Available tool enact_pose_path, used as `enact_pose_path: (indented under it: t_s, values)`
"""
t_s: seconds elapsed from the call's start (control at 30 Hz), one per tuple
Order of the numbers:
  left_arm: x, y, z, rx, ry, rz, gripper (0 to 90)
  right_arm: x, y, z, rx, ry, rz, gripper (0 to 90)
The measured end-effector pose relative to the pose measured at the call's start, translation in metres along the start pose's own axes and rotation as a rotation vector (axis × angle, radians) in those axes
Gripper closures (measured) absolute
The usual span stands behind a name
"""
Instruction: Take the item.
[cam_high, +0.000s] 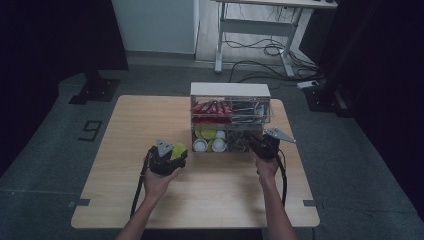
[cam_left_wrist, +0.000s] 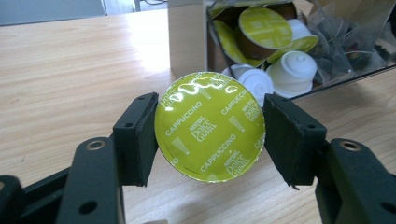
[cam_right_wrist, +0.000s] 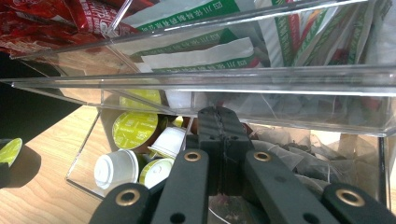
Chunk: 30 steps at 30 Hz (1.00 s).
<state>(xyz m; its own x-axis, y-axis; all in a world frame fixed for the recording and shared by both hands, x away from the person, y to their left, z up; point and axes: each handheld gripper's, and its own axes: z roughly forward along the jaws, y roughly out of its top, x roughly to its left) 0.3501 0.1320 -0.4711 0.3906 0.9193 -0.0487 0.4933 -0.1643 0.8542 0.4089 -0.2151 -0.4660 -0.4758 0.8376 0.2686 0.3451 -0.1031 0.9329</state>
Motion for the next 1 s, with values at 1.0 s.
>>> enact_pose_path:
  t_s: [1.0]
  values:
    - [0.037,-0.044,0.0,0.132,0.034,-0.066,38.6,0.002,-0.004,0.004,0.016,-0.009,-0.008,89.0]
